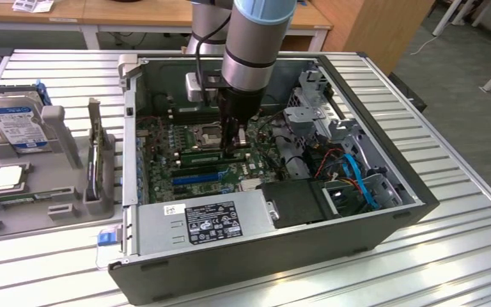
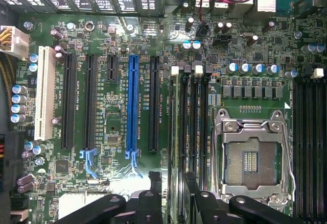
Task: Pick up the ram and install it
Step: 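Insert the ram into the slot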
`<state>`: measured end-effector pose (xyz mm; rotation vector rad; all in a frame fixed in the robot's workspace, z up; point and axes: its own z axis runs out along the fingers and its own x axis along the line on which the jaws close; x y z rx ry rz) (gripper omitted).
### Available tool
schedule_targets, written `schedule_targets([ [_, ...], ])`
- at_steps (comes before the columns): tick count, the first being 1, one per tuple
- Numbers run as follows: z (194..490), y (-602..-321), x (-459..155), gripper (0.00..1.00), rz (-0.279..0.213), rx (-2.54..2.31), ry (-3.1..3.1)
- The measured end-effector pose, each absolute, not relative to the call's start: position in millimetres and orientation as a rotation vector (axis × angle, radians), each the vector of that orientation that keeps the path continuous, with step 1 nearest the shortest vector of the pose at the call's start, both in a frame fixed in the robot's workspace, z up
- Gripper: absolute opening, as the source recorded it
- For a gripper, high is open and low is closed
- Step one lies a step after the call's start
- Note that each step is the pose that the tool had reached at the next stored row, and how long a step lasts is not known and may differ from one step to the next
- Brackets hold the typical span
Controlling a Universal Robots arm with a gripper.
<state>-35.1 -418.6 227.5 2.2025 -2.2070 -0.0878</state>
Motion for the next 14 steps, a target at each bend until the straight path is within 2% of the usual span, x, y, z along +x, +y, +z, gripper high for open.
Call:
schedule_targets([
  [14,239.8,-418.6,-35.2,0.31,-0.088,2.202,-2.207],
])
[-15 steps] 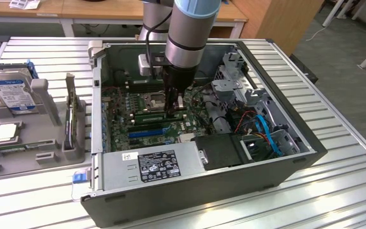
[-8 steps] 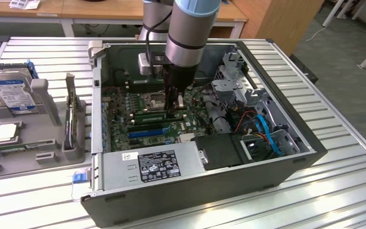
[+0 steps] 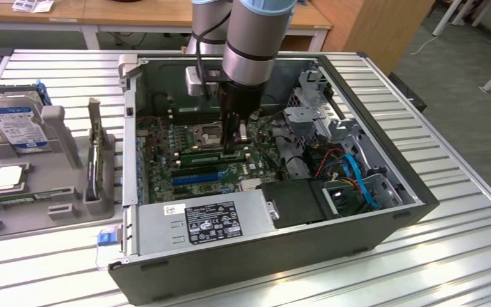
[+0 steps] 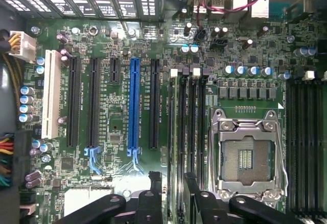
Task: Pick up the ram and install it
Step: 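Insert the ram into the slot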
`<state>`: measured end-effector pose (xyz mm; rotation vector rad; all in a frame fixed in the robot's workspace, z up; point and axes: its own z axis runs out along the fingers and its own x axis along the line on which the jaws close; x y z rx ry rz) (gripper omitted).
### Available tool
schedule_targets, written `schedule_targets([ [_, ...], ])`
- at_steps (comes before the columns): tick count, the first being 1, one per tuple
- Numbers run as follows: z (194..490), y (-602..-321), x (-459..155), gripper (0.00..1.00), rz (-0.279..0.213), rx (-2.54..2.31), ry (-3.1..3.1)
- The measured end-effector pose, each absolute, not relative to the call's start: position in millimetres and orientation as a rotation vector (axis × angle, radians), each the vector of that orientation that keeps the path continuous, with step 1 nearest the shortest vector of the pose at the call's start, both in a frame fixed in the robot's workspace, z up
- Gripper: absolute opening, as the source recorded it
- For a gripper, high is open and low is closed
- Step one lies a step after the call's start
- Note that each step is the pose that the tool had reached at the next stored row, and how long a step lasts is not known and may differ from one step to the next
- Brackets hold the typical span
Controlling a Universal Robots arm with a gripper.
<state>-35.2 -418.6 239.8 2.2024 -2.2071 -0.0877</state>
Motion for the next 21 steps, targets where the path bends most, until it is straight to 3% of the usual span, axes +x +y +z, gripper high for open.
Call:
schedule_targets([
  [21,266.9,-418.6,-35.2,0.31,-0.088,2.202,-2.207],
])
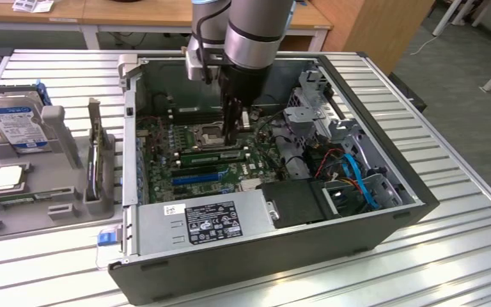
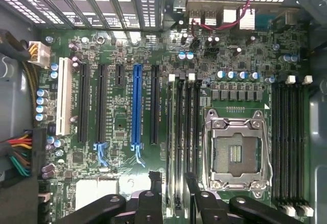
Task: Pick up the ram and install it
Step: 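Insert the ram into the slot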
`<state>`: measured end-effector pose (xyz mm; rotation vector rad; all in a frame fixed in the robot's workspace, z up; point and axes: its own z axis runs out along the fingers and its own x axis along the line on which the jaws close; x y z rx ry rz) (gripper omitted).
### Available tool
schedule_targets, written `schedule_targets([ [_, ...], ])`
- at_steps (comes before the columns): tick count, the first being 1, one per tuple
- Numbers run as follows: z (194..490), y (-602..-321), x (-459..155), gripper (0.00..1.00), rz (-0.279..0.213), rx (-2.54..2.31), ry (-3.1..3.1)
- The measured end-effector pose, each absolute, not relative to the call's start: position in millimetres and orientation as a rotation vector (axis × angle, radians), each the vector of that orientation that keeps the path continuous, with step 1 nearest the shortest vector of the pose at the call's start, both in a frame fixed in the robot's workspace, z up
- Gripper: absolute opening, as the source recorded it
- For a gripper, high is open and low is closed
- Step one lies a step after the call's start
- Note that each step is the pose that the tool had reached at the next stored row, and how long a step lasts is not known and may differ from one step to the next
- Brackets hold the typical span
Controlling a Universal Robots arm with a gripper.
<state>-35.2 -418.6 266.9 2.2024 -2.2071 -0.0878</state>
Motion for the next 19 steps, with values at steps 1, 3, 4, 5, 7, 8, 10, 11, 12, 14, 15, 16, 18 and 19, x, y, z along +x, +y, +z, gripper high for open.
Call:
schedule_targets([
  [1,268.1,-418.6,-35.2,0.31,-0.088,2.202,-2.207],
  [3,270.5,-418.6,-35.2,0.31,-0.088,2.202,-2.207],
  [4,271.6,-418.6,-35.2,0.31,-0.088,2.202,-2.207],
  [5,272.7,-418.6,-35.2,0.31,-0.088,2.202,-2.207],
  [7,275.5,-418.6,-35.2,0.31,-0.088,2.202,-2.207],
  [8,276.7,-418.6,-35.2,0.31,-0.088,2.202,-2.207],
  [10,279.1,-418.6,-35.2,0.31,-0.088,2.202,-2.207],
  [11,280.3,-418.6,-35.2,0.31,-0.088,2.202,-2.207],
  [12,281.7,-418.6,-35.2,0.31,-0.088,2.203,-2.207],
  [14,284.6,-418.6,-35.2,0.31,-0.088,2.202,-2.207],
  [15,286.2,-418.6,-35.2,0.31,-0.088,2.202,-2.207],
  [16,287.7,-418.6,-35.2,0.31,-0.088,2.202,-2.207],
  [18,290.8,-418.6,-35.2,0.31,-0.088,2.202,-2.207],
  [19,292.3,-418.6,-35.2,0.31,-0.088,2.202,-2.207],
])
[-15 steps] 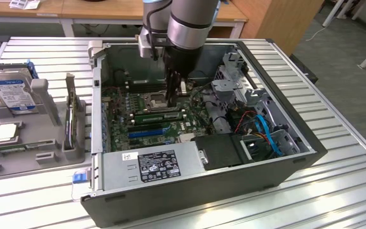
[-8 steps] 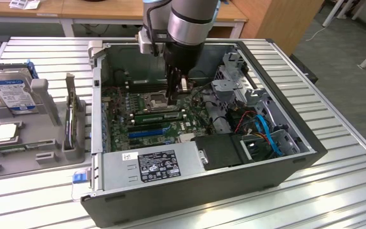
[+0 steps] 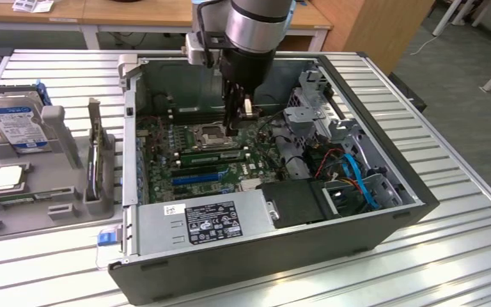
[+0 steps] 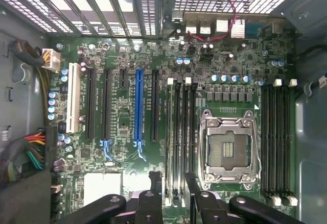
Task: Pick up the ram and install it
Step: 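Insert the ram into the slot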
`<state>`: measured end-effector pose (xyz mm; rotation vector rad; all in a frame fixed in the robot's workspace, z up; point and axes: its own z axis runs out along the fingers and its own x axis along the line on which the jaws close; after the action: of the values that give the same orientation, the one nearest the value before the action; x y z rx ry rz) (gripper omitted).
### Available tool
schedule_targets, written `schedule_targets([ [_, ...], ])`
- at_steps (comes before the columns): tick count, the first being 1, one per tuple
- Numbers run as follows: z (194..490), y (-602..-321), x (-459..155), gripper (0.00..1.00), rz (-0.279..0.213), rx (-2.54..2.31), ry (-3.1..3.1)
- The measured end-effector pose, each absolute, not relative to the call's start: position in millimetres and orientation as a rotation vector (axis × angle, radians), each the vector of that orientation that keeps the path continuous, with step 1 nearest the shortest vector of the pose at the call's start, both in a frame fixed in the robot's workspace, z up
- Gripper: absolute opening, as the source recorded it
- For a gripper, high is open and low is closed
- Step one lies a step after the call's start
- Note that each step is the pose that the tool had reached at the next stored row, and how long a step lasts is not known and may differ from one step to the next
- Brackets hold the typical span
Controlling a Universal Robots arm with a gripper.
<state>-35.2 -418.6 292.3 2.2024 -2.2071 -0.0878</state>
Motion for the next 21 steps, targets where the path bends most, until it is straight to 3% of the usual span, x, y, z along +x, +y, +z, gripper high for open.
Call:
schedule_targets([
  [21,310.4,-418.6,-35.2,0.31,-0.088,2.202,-2.207],
])
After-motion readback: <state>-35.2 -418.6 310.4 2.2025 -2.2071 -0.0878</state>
